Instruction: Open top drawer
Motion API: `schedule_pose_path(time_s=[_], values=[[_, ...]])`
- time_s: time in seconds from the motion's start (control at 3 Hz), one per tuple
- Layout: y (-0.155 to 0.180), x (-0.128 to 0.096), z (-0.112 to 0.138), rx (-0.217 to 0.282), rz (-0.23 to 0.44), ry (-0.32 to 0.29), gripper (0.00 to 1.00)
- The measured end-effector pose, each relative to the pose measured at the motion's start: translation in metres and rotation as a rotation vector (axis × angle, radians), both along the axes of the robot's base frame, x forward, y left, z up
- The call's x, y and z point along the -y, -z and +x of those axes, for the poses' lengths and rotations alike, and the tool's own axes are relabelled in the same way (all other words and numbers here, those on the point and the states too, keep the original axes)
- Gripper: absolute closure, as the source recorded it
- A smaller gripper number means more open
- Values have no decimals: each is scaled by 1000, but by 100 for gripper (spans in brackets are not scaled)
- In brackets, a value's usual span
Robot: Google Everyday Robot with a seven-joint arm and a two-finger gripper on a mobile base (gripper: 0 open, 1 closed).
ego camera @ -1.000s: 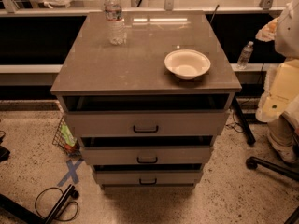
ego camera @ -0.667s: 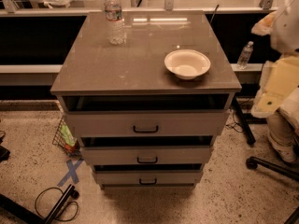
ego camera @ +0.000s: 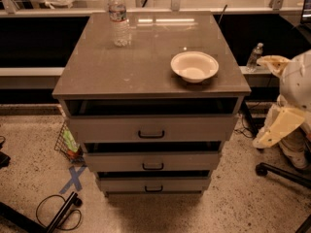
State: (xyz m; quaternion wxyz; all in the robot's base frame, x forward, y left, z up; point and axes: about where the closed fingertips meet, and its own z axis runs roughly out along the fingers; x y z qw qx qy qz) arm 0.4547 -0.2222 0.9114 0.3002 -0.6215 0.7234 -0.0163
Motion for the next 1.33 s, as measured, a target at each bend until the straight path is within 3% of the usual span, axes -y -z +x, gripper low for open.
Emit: schedule_pose_path(time_s=[0.33,0.67,1.33], values=[[15,5,12,114,95,-12,0],[23,5,19,166,113,-10,0],[68,-28,17,127,153,-49,0]])
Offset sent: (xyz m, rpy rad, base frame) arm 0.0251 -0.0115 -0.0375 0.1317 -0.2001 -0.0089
